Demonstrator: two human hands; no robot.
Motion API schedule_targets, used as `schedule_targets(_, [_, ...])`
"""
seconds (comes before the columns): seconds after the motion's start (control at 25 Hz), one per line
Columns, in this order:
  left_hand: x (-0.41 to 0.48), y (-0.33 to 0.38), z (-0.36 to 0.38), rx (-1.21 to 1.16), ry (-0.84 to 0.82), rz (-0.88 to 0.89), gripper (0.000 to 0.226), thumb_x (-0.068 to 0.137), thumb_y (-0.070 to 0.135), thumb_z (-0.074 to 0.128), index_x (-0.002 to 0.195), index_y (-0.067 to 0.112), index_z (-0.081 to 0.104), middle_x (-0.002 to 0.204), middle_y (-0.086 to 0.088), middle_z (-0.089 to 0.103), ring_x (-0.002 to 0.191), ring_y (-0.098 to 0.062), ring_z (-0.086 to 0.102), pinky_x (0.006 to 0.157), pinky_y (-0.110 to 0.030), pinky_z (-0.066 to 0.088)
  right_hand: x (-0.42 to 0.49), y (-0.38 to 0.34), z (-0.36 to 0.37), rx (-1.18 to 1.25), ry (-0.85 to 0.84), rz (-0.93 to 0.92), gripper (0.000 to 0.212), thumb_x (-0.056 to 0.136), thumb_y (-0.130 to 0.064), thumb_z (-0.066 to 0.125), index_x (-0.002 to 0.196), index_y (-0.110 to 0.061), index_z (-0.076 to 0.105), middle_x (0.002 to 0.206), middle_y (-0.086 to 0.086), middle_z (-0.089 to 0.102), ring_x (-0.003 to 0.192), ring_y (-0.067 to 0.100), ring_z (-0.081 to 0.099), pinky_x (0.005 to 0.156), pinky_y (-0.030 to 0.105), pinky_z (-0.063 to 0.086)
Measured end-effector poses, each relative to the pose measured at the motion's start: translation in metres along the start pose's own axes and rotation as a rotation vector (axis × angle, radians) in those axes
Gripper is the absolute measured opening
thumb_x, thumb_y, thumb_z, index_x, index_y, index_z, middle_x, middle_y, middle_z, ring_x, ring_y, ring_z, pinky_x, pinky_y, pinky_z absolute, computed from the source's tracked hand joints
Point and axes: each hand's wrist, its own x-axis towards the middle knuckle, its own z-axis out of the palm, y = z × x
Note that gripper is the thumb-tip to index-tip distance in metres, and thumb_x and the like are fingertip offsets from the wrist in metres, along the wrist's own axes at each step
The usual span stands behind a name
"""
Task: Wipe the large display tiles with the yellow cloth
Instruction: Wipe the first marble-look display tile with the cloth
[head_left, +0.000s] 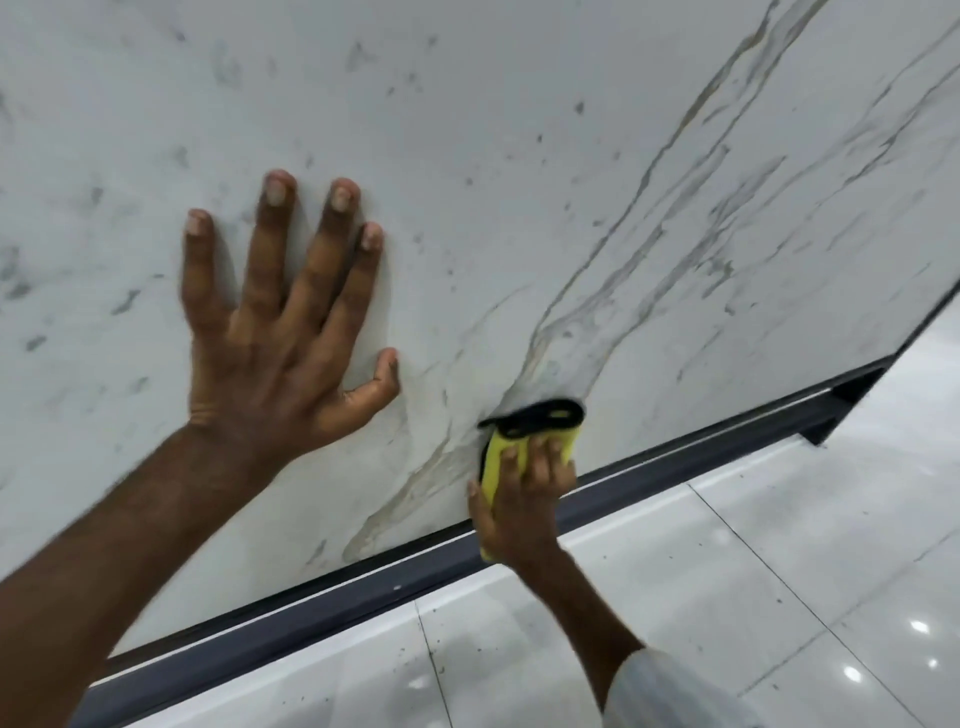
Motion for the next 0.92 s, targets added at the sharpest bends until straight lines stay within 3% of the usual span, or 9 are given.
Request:
schedule_targets(0.16, [0.002,0.002,-0.005,0.003,-0.008,-0.030,0.090,0.096,0.055,0.051,0.164,0.003,0.026,0.170,-0.023,0.024,0.158,-0.048,0.013,0.124,-0.066,-0.002,-0.010,-0.016,0.000,0.139,-0.029,0.066,0.099,0.086,-0.043,0.059,0.167,-0.021,0.007,0.166,0.014,0.013,0.146,0.041,0.022,0.097,0.072,0.038])
schedule_targets(0.28, [0.005,0.002,-0.006,0.009,-0.036,-0.019,0.088,0.095,0.054,0.053,0.163,0.003,0.030,0.168,-0.023,0.030,0.154,-0.050,0.024,0.124,-0.067,0.004,0.069,-0.039,-0.028,0.247,0.143,0.038,0.092,0.080,-0.040,0.056,0.162,-0.021,0.021,0.161,0.015,0.020,0.148,0.037,0.023,0.113,0.058,0.027])
schedule_targets(0.36, [0.008,0.002,-0.009,-0.005,-0.046,-0.026,0.086,0.096,0.053,0.052,0.163,0.004,0.030,0.167,-0.023,0.032,0.153,-0.050,0.026,0.122,-0.068,0.010,0.134,-0.058,-0.052,0.260,0.244,0.073,0.087,0.077,-0.040,0.057,0.157,-0.018,0.029,0.160,0.015,0.022,0.150,0.035,0.023,0.116,0.051,0.022])
schedule_targets(0.44, [0.007,0.002,-0.010,-0.016,-0.051,-0.042,0.086,0.096,0.053,0.051,0.163,0.004,0.030,0.167,-0.022,0.032,0.153,-0.049,0.027,0.121,-0.068,0.013,0.165,-0.075,-0.062,0.229,0.279,0.095,0.085,0.080,-0.043,0.058,0.156,-0.019,0.028,0.161,0.013,0.022,0.151,0.034,0.023,0.116,0.053,0.023])
schedule_targets(0.56, [0.007,0.003,-0.012,0.030,-0.051,-0.040,0.085,0.096,0.053,0.049,0.163,0.004,0.030,0.167,-0.021,0.033,0.153,-0.048,0.029,0.121,-0.069,0.015,0.109,-0.070,-0.030,0.115,0.235,-0.057,0.078,0.092,-0.047,0.051,0.161,-0.024,0.022,0.167,0.009,0.016,0.153,0.034,0.021,0.113,0.061,0.023])
schedule_targets(0.64, [0.010,0.001,-0.013,0.009,-0.064,-0.047,0.084,0.095,0.050,0.050,0.163,0.004,0.031,0.168,-0.021,0.032,0.154,-0.048,0.028,0.122,-0.067,0.012,0.024,-0.059,-0.002,0.031,0.109,-0.154,0.088,0.090,-0.047,0.057,0.165,-0.024,0.015,0.172,0.005,0.006,0.153,0.034,0.018,0.110,0.064,0.026])
schedule_targets(0.76, [0.009,-0.008,-0.031,-0.164,-0.082,0.056,0.076,0.098,0.044,0.052,0.162,0.005,0.036,0.169,-0.019,0.029,0.157,-0.046,0.025,0.123,-0.064,0.008,-0.050,-0.053,0.010,0.020,-0.035,-0.127,0.090,0.087,-0.047,0.062,0.162,-0.021,0.020,0.173,0.007,0.003,0.146,0.038,0.021,0.096,0.071,0.039])
schedule_targets(0.84, [0.009,-0.039,-0.058,-0.250,-0.059,0.089,0.071,0.101,0.046,0.051,0.162,0.011,0.039,0.171,-0.016,0.024,0.160,-0.036,0.019,0.121,-0.058,0.011,-0.021,-0.065,-0.004,0.085,-0.026,-0.086,0.094,0.083,-0.046,0.060,0.163,-0.023,0.019,0.168,0.008,0.013,0.146,0.037,0.021,0.097,0.068,0.038])
schedule_targets(0.92, [0.012,-0.087,-0.075,-0.170,-0.043,-0.010,0.072,0.102,0.050,0.048,0.165,0.017,0.033,0.174,-0.013,0.015,0.162,-0.031,0.011,0.120,-0.056,0.010,0.053,-0.080,-0.032,0.160,0.044,-0.109,0.095,0.073,-0.045,0.056,0.161,-0.029,0.023,0.163,0.007,0.019,0.147,0.033,0.019,0.105,0.061,0.031])
